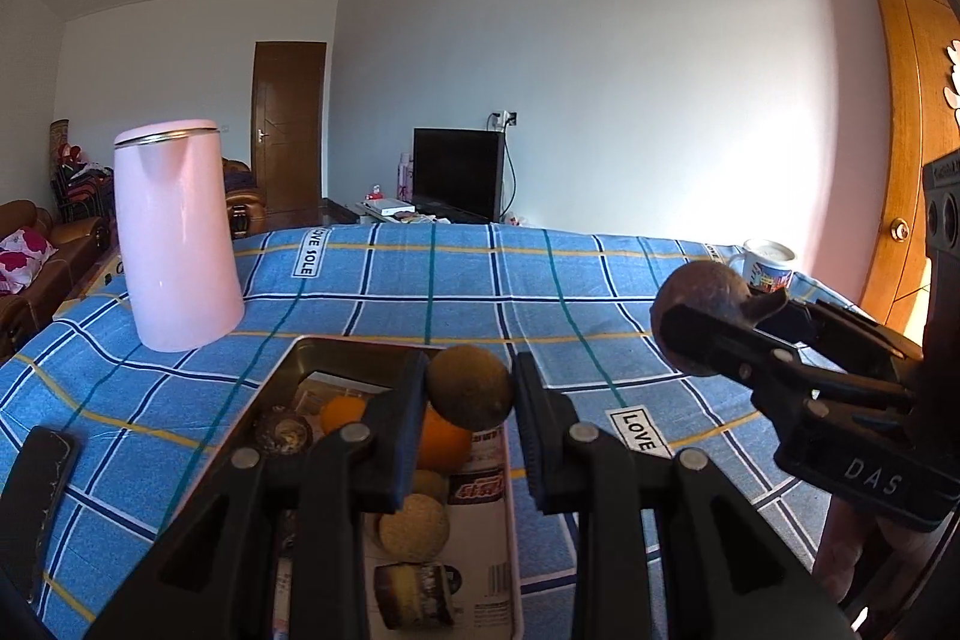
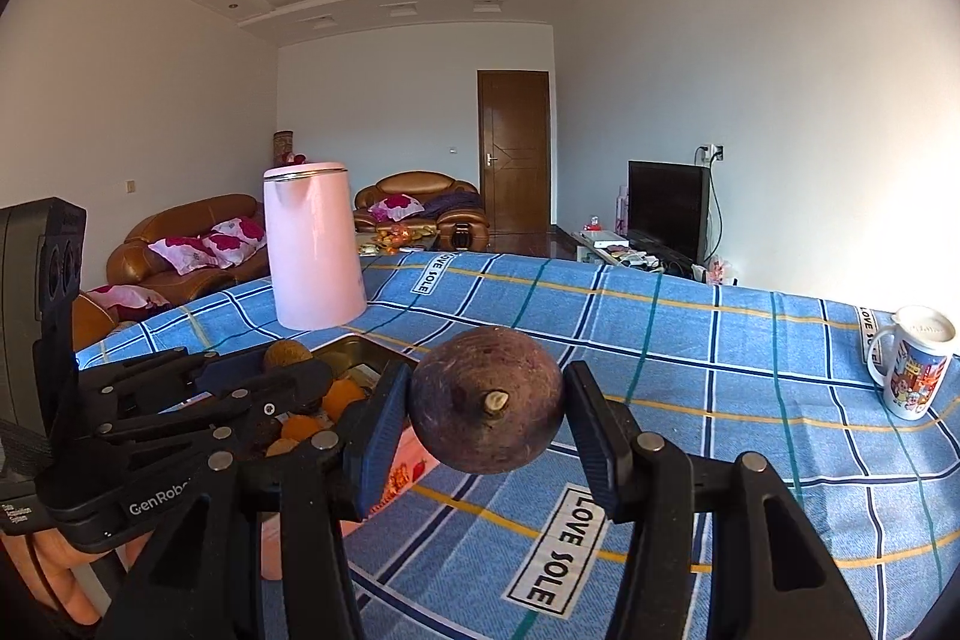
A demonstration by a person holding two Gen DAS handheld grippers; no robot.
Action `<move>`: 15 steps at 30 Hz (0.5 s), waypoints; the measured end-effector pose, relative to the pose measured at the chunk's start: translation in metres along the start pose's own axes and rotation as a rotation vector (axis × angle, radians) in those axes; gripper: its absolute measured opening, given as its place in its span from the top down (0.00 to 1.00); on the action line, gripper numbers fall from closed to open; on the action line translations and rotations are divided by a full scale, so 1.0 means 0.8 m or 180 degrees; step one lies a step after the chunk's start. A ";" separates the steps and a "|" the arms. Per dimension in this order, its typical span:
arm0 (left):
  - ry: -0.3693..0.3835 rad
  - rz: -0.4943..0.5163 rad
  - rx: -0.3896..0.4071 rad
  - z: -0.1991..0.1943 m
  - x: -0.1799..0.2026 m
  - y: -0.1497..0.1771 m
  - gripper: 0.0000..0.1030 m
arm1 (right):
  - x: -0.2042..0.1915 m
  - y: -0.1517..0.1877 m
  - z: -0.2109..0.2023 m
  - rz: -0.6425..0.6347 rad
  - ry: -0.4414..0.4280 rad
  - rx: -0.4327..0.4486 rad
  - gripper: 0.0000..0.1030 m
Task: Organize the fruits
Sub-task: 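Carry the taro and brown fruit over the tin box with both grippers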
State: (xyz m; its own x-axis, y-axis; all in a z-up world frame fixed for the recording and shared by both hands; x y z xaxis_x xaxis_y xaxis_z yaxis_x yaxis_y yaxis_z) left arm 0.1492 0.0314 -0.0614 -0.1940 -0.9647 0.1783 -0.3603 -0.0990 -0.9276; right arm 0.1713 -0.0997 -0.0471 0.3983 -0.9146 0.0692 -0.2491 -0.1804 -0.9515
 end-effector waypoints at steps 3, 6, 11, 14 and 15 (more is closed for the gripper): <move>-0.0077 -0.0048 0.0022 -0.009 -0.018 0.000 0.71 | -0.017 -0.005 0.003 -0.0040 -0.0065 0.0015 0.47; -0.0150 -0.0100 0.0026 -0.017 -0.033 0.001 0.71 | -0.032 -0.009 0.006 -0.0077 -0.0128 0.0024 0.47; -0.0230 -0.0165 0.0024 -0.027 -0.056 0.004 0.71 | -0.054 -0.009 0.010 -0.0124 -0.0225 0.0017 0.47; -0.0268 -0.0201 0.0002 -0.030 -0.066 0.008 0.71 | -0.069 -0.009 0.012 -0.0174 -0.0277 0.0004 0.47; -0.0284 -0.0220 -0.0006 -0.031 -0.071 0.009 0.71 | -0.074 -0.008 0.012 -0.0190 -0.0294 0.0000 0.47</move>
State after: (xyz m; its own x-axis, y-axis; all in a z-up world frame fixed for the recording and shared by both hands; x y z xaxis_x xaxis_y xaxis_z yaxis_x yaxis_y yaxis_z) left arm 0.1347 0.0914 -0.0702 -0.0868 -0.9735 0.2117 -0.3717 -0.1655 -0.9135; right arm 0.1581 -0.0411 -0.0477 0.4920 -0.8651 0.0977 -0.2226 -0.2335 -0.9465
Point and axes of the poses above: each gripper's, at about its wrist camera, not at the fingertips, and z roughly the way its jaws point, x to its right, y to its underside, the point moved 9 cm from there along z, roughly the way its jaws point, and after that the axes turned 15 degrees about y, right-handed, at the moved point
